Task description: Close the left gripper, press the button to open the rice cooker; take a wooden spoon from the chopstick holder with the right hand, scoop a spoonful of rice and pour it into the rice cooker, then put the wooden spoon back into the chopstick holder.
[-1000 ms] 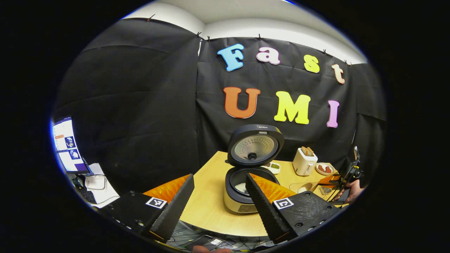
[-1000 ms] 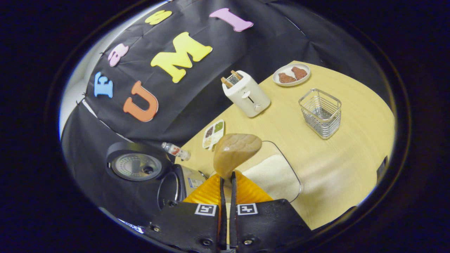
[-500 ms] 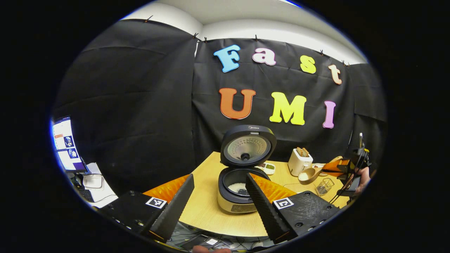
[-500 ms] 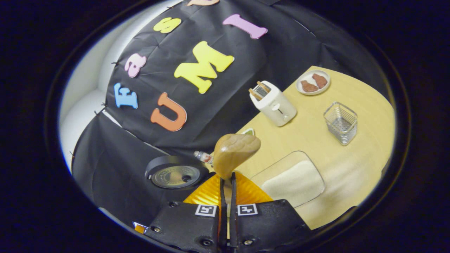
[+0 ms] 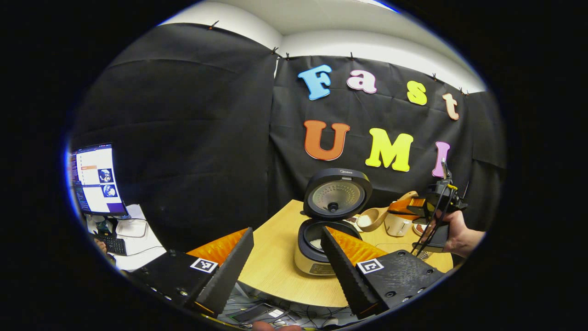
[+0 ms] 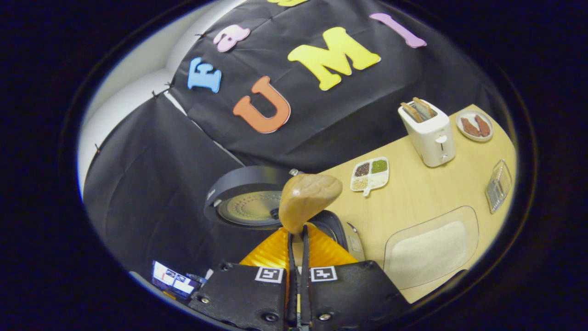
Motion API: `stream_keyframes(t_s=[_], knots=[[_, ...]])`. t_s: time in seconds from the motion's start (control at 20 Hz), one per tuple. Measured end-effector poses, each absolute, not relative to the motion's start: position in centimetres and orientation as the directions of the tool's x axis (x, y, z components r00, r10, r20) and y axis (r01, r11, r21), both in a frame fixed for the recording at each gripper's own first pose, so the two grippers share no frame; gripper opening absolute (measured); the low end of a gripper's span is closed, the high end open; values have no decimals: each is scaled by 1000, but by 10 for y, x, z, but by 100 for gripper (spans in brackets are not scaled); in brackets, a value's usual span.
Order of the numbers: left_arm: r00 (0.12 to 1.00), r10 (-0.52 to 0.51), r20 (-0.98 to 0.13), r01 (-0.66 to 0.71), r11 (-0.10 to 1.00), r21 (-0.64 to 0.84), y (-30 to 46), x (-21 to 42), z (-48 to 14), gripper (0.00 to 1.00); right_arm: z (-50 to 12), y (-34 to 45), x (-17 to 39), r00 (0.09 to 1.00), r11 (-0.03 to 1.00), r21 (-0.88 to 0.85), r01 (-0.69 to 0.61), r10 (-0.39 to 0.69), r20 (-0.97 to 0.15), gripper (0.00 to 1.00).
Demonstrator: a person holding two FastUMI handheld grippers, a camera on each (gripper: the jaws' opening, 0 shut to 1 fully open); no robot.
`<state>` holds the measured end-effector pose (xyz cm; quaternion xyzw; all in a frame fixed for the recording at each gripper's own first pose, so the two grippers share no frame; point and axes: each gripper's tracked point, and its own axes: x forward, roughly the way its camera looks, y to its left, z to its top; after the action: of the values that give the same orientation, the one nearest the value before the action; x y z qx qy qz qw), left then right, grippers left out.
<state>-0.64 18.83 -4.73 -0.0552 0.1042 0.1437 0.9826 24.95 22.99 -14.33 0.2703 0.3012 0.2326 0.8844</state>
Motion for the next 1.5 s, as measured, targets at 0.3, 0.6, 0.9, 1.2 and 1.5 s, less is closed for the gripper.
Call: stream_keyframes(t_s=[0.3,0.6,0.9,1.2,1.5], knots=[[921,316,-228,-341,936,-82,204,-20,-47,95,-161,261,260,712,846,386,-367,523,-469,8],[917,338,-211,-363,927,-90,213,-15,-48,95,-153,277,268,729,866,192,-462,495,-474,8],[915,350,-200,-375,921,-104,220,-14,-50,95,-138,285,270,754,857,45,-513,474,-454,8],[915,354,-192,-378,920,-107,225,-14,-51,95,-126,294,263,765,811,-123,-572,473,-438,8],[924,331,-190,-353,931,-91,222,-13,-51,95,-116,303,255,780,762,-256,-595,471,-412,8]])
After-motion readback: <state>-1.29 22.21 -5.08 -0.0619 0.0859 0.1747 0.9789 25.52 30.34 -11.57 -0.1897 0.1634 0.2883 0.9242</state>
